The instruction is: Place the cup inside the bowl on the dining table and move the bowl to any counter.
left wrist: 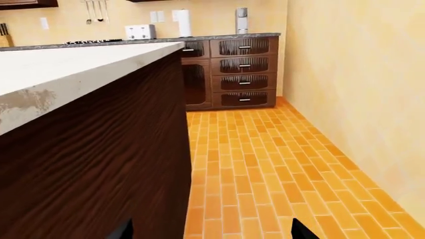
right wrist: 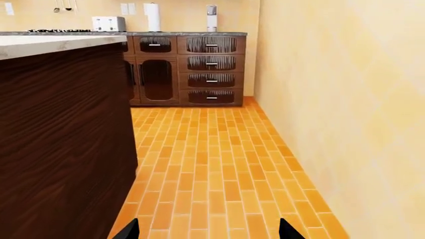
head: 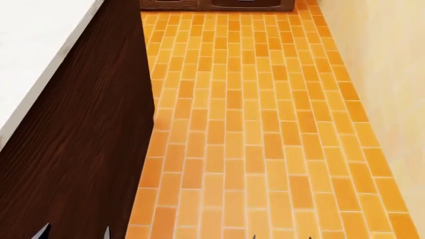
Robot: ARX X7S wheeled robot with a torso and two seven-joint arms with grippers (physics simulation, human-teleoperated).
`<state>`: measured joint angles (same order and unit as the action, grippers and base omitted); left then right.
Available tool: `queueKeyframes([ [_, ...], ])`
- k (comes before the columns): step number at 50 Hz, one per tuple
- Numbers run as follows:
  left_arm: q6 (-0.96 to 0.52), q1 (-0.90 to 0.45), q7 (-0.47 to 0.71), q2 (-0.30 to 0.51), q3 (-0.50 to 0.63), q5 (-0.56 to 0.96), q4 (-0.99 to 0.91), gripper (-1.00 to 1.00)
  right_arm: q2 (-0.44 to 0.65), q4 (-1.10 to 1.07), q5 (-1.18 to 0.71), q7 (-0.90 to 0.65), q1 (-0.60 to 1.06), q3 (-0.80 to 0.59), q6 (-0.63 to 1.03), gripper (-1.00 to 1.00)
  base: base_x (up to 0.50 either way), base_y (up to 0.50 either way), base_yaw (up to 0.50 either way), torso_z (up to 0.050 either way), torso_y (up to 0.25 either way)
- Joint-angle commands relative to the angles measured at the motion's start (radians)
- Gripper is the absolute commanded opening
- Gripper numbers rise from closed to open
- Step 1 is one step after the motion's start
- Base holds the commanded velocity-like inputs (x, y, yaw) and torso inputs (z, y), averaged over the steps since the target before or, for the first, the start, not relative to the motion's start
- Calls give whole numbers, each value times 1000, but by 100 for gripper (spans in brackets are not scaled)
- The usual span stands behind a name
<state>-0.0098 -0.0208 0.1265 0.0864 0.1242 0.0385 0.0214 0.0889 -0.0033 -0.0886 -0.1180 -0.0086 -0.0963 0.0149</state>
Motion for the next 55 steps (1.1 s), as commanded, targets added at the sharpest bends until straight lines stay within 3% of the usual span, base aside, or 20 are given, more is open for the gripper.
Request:
queueKeyframes([
  [1,-4,-4,16,13,13,15,-1,100,14,0,-5,-19,3,-18,5,100,-445,285,0,0,0],
  [40,-7,-10,52,45,50,51,-1,100,47,-4,-29,-54,4,-60,-5,100,-362,452,0,0,0],
  [55,-2,-9,64,57,61,59,-2,100,59,0,-24,-66,5,-79,-16,100,-56,500,0,0,0],
])
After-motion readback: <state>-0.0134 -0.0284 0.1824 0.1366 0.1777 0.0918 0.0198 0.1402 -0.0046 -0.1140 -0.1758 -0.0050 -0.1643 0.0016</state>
